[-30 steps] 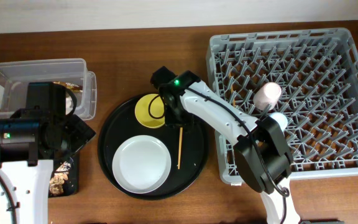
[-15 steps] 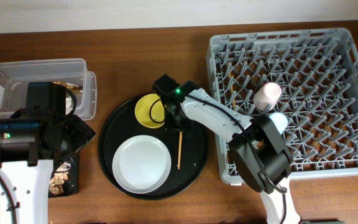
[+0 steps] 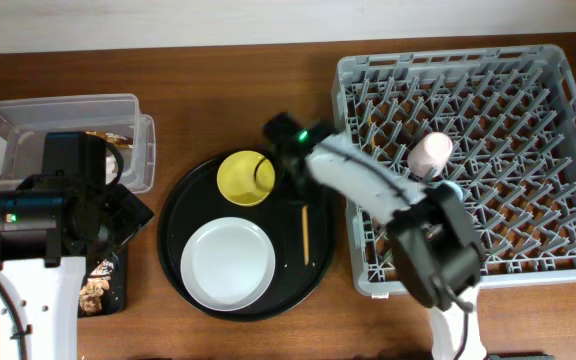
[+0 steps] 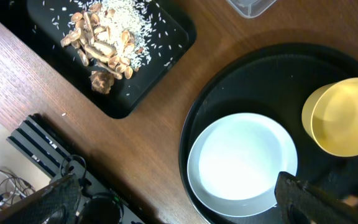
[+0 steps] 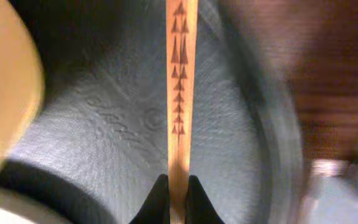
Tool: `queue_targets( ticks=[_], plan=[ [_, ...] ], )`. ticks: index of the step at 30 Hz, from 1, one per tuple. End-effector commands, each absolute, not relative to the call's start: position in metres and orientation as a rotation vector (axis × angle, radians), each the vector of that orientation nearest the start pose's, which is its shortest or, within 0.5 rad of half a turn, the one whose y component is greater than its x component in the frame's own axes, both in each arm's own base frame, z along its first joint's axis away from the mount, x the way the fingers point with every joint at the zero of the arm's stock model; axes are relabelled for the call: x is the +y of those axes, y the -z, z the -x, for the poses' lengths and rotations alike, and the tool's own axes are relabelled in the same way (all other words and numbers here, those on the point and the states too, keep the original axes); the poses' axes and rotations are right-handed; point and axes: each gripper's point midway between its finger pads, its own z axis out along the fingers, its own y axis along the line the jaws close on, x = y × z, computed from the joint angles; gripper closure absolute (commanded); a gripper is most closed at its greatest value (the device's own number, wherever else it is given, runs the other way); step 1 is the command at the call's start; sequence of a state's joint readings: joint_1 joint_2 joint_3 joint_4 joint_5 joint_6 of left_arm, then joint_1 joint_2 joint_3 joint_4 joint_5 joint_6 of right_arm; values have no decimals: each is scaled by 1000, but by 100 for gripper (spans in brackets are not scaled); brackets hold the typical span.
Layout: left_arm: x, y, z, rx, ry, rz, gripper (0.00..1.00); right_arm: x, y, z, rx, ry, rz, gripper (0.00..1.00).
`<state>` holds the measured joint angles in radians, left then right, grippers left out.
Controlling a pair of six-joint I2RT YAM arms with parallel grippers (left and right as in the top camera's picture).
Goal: Sort waste into correct bins and load items into the dishwasher rack
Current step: 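Return the right gripper to the tray and grasp the second chopstick, then carry the second chopstick into the rack and release it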
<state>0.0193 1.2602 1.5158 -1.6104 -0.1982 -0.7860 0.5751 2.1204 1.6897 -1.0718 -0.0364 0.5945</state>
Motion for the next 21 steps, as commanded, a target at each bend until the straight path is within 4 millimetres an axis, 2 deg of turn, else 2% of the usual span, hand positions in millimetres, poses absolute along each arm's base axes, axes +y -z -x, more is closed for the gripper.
queue_targets(
  ticks=[1,3,4,6,8,10,12,15,18,21],
  plan=[
    [39,-252,-212,2607,-145,1150,1,189,-156,-408,2842,-249,67,96],
    [39,-252,-212,2607,-145,1150,1,157,-184,-424,2769,-326,160,96],
    [39,-252,-212,2607,-145,1150,1,131,-189,-432,2749,-339,166,96],
    [39,-252,-212,2607,-145,1150,1,91,-185,-441,2743,-292,174,96],
    [39,-252,-212,2607,-145,1150,1,72,-182,-447,2730,-260,217,96],
    [39,-252,-212,2607,-145,1150,1,64,-175,-452,2732,-241,230,94],
    [39,-252,-212,2607,-145,1150,1,62,-159,-456,2764,-235,231,78],
    [39,-252,-212,2607,-145,1150,1,61,-139,-461,2802,-239,202,77],
    [39,-252,-212,2607,-145,1150,1,62,-143,-455,2816,-261,146,73],
    [39,-252,-212,2607,-145,1150,1,66,-163,-443,2810,-307,118,70]
  ],
)
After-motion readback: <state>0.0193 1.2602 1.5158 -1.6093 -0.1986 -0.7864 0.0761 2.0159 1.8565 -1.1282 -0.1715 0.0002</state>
